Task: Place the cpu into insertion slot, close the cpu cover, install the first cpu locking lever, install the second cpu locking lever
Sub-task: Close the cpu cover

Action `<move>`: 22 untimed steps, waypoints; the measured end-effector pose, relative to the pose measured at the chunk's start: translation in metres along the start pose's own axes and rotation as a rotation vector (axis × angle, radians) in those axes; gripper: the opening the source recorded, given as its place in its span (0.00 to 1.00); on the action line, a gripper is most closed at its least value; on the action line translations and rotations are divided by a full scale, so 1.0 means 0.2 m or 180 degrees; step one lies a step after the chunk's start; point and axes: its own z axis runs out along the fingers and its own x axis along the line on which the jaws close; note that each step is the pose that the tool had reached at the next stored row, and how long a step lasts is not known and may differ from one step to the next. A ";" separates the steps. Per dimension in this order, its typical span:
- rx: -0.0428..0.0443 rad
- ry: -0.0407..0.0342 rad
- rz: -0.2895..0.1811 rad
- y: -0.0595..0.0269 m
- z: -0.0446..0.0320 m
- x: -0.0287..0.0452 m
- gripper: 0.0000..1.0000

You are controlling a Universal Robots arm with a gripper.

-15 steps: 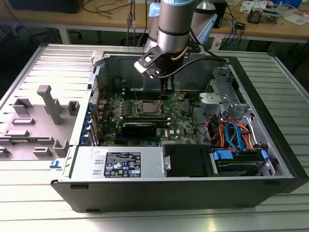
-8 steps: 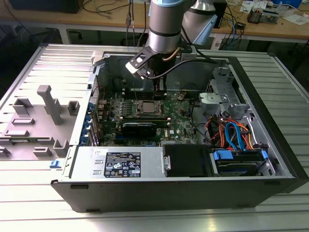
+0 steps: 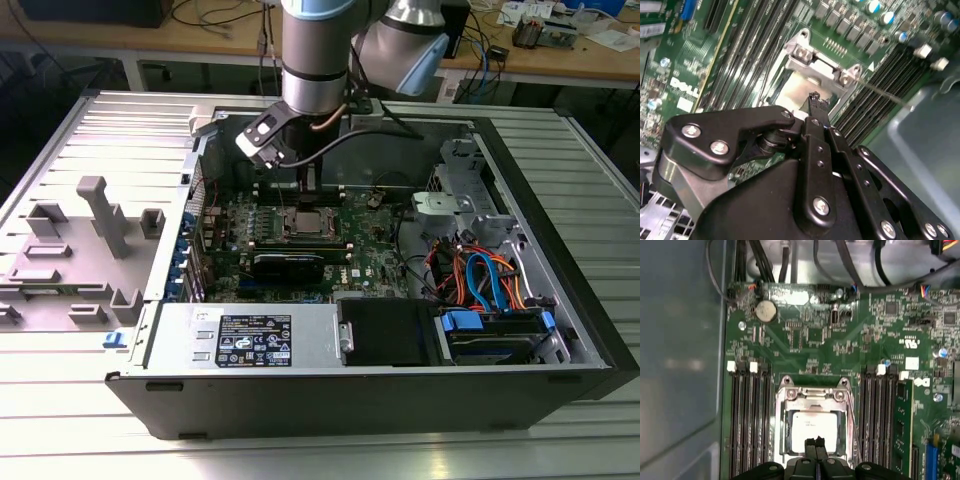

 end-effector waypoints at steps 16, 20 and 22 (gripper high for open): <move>-0.0001 0.0000 -0.0023 -0.050 0.126 -0.011 0.11; -0.0002 -0.0010 -0.0024 -0.050 0.107 -0.011 0.11; -0.0002 -0.0011 -0.0023 -0.040 0.105 -0.011 0.11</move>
